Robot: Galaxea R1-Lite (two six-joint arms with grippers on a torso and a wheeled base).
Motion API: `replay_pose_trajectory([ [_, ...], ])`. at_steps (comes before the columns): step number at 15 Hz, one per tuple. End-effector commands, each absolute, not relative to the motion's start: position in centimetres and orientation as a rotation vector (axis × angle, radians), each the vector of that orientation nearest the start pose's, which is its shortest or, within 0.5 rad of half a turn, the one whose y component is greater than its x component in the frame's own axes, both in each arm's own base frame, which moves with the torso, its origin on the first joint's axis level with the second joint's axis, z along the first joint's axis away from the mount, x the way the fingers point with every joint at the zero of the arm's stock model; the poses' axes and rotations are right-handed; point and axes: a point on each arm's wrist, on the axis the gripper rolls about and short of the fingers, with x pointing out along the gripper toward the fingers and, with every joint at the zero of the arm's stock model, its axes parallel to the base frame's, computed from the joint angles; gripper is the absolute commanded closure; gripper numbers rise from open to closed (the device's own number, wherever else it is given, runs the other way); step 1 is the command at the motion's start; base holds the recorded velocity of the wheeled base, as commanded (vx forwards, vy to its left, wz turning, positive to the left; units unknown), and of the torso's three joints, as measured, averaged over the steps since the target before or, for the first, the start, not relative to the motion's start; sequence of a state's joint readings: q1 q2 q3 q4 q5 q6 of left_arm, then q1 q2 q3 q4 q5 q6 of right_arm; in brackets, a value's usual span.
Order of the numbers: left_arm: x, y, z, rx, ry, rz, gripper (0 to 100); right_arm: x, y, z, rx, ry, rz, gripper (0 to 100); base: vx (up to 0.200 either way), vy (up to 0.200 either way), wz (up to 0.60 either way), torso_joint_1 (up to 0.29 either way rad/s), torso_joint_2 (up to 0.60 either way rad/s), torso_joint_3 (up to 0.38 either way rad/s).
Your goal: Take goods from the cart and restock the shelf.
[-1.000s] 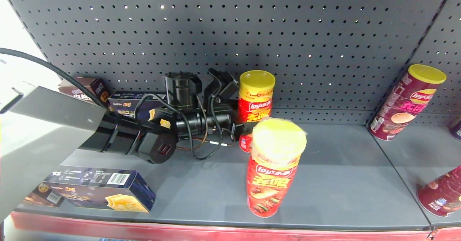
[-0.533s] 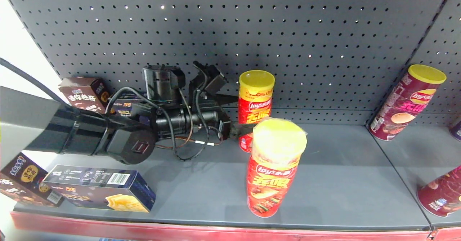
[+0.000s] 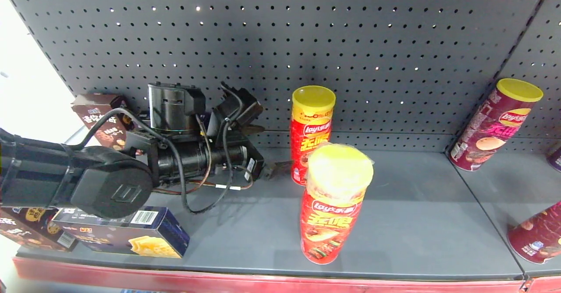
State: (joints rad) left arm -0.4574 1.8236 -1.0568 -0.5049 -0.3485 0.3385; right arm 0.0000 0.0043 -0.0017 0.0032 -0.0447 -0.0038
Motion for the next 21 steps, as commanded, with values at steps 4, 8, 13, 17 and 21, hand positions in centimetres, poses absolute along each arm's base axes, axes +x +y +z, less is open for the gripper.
replay_pose_trajectory([
  [4, 30.7, -15.8, 20.9, 0.391, 0.107, -0.666, 0, -2.2, -0.1, 7.6, -0.005, 0.008, -0.044, 0, 0.0, 0.0, 0.0, 0.0, 0.0, 0.0],
  [8, 31.2, -16.6, 20.0, 0.435, 0.127, -0.573, 0, -2.2, -0.1, 7.6, -0.005, 0.008, -0.044, 0, 0.0, 0.0, 0.0, 0.0, 0.0, 0.0],
  [13, 31.9, -18.2, 19.6, 0.442, 0.126, -0.576, 0, -2.2, -0.1, 7.6, -0.005, 0.008, -0.044, 0, 0.0, 0.0, 0.0, 0.0, 0.0, 0.0],
  [17, 32.3, -18.7, 18.9, 0.445, 0.14, -0.586, 0, -2.2, -0.1, 7.6, -0.005, 0.008, -0.044, 0, 0.0, 0.0, 0.0, 0.0, 0.0, 0.0],
  [21, 32.8, -18.7, 18.9, 0.442, 0.138, -0.576, 0, -2.2, -0.1, 7.6, -0.005, 0.008, -0.044, 0, 0.0, 0.0, 0.0, 0.0, 0.0, 0.0],
])
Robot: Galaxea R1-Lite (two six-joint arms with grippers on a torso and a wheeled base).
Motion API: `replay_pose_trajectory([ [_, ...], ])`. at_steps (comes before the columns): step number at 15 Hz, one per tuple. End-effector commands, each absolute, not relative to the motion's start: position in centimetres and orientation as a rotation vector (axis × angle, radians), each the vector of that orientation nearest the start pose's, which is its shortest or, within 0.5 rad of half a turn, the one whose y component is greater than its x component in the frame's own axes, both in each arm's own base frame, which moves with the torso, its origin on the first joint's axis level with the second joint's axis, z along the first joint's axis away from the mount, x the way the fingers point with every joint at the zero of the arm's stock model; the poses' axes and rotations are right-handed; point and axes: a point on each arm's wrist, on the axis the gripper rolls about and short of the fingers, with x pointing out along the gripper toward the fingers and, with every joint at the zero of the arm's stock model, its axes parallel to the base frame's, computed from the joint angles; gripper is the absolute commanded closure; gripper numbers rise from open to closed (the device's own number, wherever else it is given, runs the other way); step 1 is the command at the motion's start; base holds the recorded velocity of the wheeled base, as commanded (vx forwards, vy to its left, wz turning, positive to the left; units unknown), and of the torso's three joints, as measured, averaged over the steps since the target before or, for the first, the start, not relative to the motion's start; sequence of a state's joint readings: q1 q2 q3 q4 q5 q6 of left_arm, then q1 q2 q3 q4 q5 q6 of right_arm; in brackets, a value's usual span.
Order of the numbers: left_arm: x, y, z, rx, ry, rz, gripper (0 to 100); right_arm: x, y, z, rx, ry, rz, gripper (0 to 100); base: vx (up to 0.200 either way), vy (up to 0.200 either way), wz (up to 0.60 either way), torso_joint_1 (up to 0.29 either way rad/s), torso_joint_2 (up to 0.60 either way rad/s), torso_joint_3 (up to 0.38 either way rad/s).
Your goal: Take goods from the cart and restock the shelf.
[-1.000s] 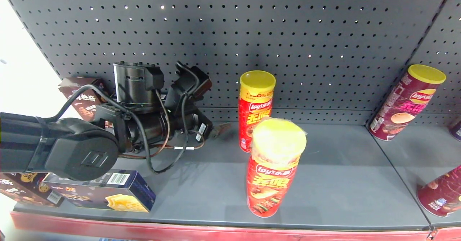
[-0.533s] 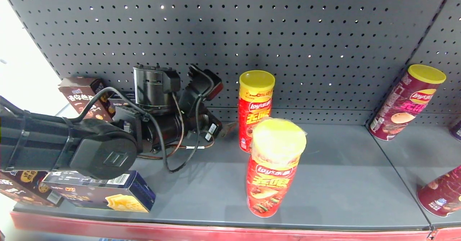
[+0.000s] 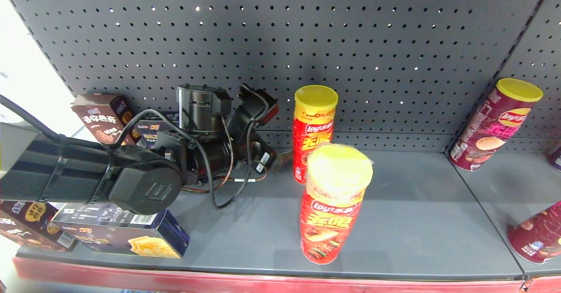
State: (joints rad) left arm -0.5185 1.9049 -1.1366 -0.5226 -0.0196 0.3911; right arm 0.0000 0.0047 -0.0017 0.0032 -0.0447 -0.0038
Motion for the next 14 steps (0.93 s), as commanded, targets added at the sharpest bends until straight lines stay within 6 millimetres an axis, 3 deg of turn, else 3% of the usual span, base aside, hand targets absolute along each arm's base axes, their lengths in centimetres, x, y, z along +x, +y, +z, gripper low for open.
replay_pose_trajectory([
  [1, 32.8, -18.6, 18.9, 0.441, 0.142, -0.574, 0, -2.2, -0.1, 7.6, -0.005, 0.008, -0.044, 0, 0.0, 0.0, 0.0, 0.0, 0.0, 0.0],
  [3, 32.7, -18.2, 19.1, 0.437, 0.14, -0.564, 0, -2.2, -0.1, 7.6, -0.005, 0.008, -0.044, 0, 0.0, 0.0, 0.0, 0.0, 0.0, 0.0],
  [6, 31.2, -17.3, 22.5, 0.41, 0.062, -0.497, 0, -2.2, -0.1, 7.6, -0.005, 0.008, -0.044, 0, 0.0, 0.0, 0.0, 0.0, 0.0, 0.0],
  [10, 27.2, -14.7, 25.7, 0.387, -0.012, -0.434, 0, -2.2, -0.1, 7.6, -0.005, 0.008, -0.044, 0, 0.0, 0.0, 0.0, 0.0, 0.0, 0.0],
  [11, 25.3, -13.7, 26.0, 0.382, -0.019, -0.428, 0, -2.2, -0.1, 7.6, -0.005, 0.008, -0.044, 0, 0.0, 0.0, 0.0, 0.0, 0.0, 0.0],
  [12, 24.6, -13.4, 26.0, 0.382, -0.018, -0.427, 0, -2.2, -0.1, 7.6, -0.005, 0.008, -0.044, 0, 0.0, 0.0, 0.0, 0.0, 0.0, 0.0],
  [14, 21.4, -11.8, 24.4, 0.389, 0.007, -0.433, 0, -2.2, -0.1, 7.6, -0.009, 0.008, -0.041, 0, 0.0, 0.0, 0.0, 0.0, 0.0, 0.0],
])
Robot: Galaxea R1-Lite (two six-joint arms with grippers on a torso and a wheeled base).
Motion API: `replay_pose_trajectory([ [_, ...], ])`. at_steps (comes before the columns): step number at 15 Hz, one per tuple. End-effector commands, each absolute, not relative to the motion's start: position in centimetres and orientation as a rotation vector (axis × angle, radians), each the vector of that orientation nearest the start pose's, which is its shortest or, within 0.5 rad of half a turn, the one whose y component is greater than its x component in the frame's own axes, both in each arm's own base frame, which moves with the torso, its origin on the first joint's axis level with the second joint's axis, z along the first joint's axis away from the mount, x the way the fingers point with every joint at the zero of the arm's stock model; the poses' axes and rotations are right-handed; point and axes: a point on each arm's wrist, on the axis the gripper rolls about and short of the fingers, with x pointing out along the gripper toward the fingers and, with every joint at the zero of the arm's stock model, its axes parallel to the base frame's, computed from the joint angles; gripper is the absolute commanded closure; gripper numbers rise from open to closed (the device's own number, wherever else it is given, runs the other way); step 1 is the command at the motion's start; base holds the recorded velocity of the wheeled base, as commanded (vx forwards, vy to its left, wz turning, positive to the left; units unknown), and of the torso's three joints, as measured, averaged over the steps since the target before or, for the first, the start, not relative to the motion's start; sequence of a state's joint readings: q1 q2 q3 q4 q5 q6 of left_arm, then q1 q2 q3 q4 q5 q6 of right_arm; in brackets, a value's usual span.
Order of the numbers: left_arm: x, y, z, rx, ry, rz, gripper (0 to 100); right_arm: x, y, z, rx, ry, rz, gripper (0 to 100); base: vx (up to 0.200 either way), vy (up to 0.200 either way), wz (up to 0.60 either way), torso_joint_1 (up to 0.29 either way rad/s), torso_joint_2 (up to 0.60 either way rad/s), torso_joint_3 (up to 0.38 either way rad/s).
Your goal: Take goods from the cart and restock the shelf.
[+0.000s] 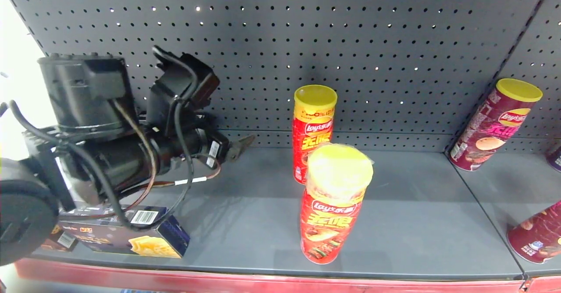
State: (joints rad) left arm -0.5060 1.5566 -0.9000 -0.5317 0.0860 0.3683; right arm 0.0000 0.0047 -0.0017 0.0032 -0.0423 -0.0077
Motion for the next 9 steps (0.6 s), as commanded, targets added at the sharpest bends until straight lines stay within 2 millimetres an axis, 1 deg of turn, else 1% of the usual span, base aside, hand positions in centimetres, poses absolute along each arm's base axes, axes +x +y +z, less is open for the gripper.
replay_pose_trajectory([
  [1, 20.9, -11.3, 24.1, 0.385, -0.005, -0.423, 0, -2.2, -0.1, 7.6, -0.006, 0.008, -0.043, 0, 0.0, 0.0, 0.0, 0.0, 0.0, 0.0],
  [2, 20.2, -10.8, 23.8, 0.38, -0.02, -0.407, 0, -2.2, -0.1, 7.6, -0.005, 0.008, -0.043, 0, 0.0, 0.0, 0.0, 0.0, 0.0, 0.0],
  [4, 19.4, -10.2, 24.0, 0.375, -0.028, -0.381, 0, -2.3, -0.1, 7.6, -0.012, 0.006, -0.038, 0, 0.0, 0.0, 0.0, 0.0, 0.0, 0.0],
  [5, 19.2, -10.2, 24.0, 0.373, -0.032, -0.377, 0, -2.4, 0.0, 8.4, -0.012, -0.021, -0.014, 0, 0.0, 0.0, 0.0, 0.0, 0.0, 0.0],
  [6, 19.2, -10.1, 24.1, 0.372, -0.035, -0.376, 0, -2.9, 0.0, 11.1, 0.0, -0.078, -0.008, 0, 0.0, 0.0, 0.0, 0.0, 0.0, 0.0],
  [7, 19.1, -10.0, 24.1, 0.37, -0.036, -0.373, 0, -1.0, 0.0, 18.0, 0.121, -0.022, 0.018, 0, 0.0, 0.0, 0.0, 0.0, 0.0, 0.0],
  [8, 19.2, -9.9, 24.0, 0.367, -0.032, -0.367, 0, -0.8, 0.1, 19.8, 0.113, -0.041, 0.119, 0, 0.0, 0.0, 0.0, 0.0, 0.0, 0.0],
  [9, 19.1, -9.8, 24.1, 0.364, -0.036, -0.362, 0, -0.8, 0.3, 20.5, 0.039, -0.041, 0.239, 0, 0.0, 0.0, 0.0, 0.0, 0.0, 0.0],
])
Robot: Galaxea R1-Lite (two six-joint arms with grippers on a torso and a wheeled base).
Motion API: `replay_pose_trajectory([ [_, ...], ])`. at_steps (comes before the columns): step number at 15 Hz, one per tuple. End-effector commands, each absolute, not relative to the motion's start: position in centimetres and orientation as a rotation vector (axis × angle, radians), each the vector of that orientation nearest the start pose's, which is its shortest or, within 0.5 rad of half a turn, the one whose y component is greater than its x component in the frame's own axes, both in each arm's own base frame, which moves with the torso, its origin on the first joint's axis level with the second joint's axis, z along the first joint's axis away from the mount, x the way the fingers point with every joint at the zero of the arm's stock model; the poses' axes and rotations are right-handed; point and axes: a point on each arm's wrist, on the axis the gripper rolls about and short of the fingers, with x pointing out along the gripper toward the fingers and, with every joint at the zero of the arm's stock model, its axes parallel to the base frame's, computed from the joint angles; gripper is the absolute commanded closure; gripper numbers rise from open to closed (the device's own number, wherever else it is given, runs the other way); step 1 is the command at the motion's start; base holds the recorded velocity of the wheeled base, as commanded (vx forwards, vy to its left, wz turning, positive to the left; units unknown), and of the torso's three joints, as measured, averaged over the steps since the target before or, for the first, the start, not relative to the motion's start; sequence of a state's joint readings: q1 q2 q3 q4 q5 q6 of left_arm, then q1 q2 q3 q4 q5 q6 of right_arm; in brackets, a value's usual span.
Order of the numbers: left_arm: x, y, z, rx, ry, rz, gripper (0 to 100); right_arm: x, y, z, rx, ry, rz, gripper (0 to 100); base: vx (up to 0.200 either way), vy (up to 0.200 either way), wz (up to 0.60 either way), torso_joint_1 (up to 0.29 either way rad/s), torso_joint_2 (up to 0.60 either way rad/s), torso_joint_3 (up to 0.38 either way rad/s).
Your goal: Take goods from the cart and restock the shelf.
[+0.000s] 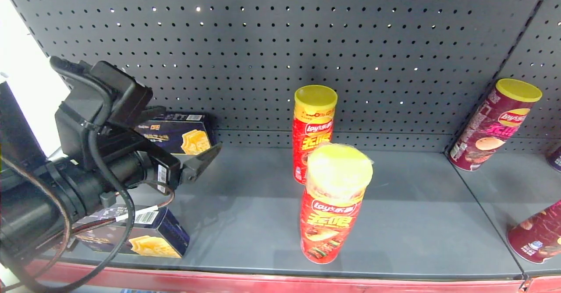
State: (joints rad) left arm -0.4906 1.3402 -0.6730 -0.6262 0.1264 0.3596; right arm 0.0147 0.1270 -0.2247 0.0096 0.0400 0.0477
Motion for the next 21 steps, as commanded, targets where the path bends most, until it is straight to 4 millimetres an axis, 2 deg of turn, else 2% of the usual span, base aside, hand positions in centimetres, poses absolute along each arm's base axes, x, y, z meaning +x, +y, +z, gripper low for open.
replay_pose_trajectory([
  [1, 19.2, -9.8, 24.1, 0.364, -0.035, -0.359, 0, -0.6, 0.4, 20.6, 0.015, -0.027, 0.264, 0, 0.0, 0.0, 0.0, 0.0, 0.0, 0.0],
  [3, 19.3, -9.8, 24.2, 0.364, -0.033, -0.323, 0, 1.6, 1.0, 22.2, -0.043, 0.041, 0.481, 0, 0.0, 0.0, 0.0, 0.0, 0.0, 0.0],
  [7, 19.8, -10.1, 24.0, 0.358, -0.046, -0.319, 0, 5.0, 2.9, 21.4, -0.106, 0.207, 0.75, 0, 0.0, 0.0, 0.0, 0.0, 0.0, 0.0],
  [10, 19.8, -10.1, 23.9, 0.351, -0.044, -0.323, 0, 7.2, 5.1, 19.2, -0.173, 0.366, 0.803, 0, 0.0, 0.0, 0.0, 0.0, 0.0, 0.0],
  [13, 19.8, -10.0, 23.9, 0.333, -0.039, -0.322, 0, 9.6, 6.9, 17.5, -0.209, 0.398, 0.749, 0, 0.0, 0.0, 0.0, 0.0, 0.0, 0.0],
  [17, 19.5, -10.0, 22.5, 0.343, -0.029, -0.328, 0, 11.9, 9.2, 17.5, -0.25, 0.423, 0.686, 0, 0.0, 0.0, 0.0, 0.0, 0.0, 0.0],
  [20, 19.5, -10.0, 22.7, 0.34, -0.038, -0.328, 0, 13.0, 10.1, 17.8, -0.253, 0.435, 0.681, 0, 0.0, 0.0, 0.0, 0.0, 0.0, 0.0],
  [21, 19.6, -10.1, 22.8, 0.339, -0.041, -0.331, 0, 14.2, 11.0, 18.2, -0.258, 0.442, 0.675, 0, 0.0, 0.0, 0.0, 0.0, 0.0, 0.0],
])
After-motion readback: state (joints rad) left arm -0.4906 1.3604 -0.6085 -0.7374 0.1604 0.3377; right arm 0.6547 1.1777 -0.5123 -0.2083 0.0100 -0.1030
